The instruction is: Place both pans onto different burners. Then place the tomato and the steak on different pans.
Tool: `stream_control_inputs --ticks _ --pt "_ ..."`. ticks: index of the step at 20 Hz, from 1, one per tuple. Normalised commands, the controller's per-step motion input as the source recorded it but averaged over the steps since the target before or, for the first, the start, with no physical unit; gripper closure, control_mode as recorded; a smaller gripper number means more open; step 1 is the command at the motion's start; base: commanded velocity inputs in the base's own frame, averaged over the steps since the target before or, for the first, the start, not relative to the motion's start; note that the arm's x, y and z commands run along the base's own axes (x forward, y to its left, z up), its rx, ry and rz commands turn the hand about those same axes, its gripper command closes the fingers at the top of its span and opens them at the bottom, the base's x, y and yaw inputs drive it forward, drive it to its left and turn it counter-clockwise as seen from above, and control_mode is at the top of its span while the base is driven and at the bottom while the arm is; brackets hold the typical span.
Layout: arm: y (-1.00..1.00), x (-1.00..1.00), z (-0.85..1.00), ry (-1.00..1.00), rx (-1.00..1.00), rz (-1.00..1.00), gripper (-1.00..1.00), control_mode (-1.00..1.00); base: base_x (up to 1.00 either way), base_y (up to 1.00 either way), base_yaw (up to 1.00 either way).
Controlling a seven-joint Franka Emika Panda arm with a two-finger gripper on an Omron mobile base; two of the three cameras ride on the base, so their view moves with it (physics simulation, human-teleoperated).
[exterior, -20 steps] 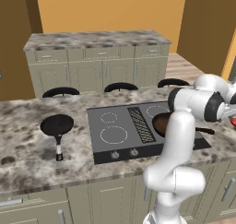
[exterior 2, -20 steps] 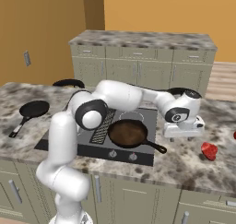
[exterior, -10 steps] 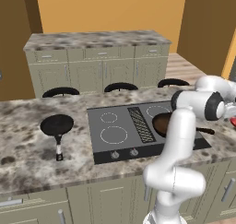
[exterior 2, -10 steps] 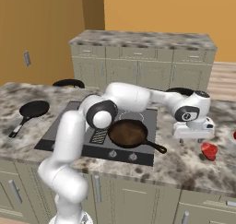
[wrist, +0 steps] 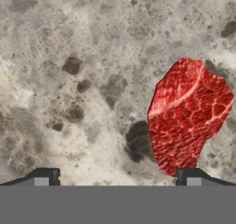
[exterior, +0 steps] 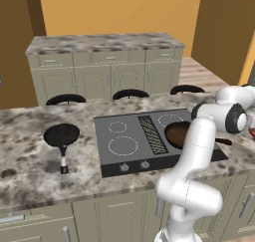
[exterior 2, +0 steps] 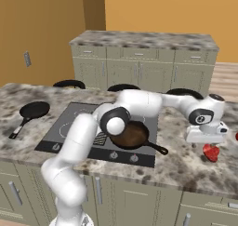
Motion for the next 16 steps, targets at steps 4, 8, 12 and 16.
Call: stream_control_inputs --ticks 4,8,12,16 --pt "-0.25 0.00 -0.13 0.02 0.00 0.00 -1.00 -1.00 0.00 0.00 0.00" --pt "-0.31 0.00 -0.09 0.00 0.00 0.00 -1.00 -1.00 0.00 0.00 0.00" --pt "-0.22 0.00 -0.20 0.00 0.00 0.00 -1.00 -1.00 0.00 0.00 0.00" --pt "-0.14 0.00 -0.24 0.00 0.00 0.00 -1.00 -1.00 0.00 0.00 0.00"
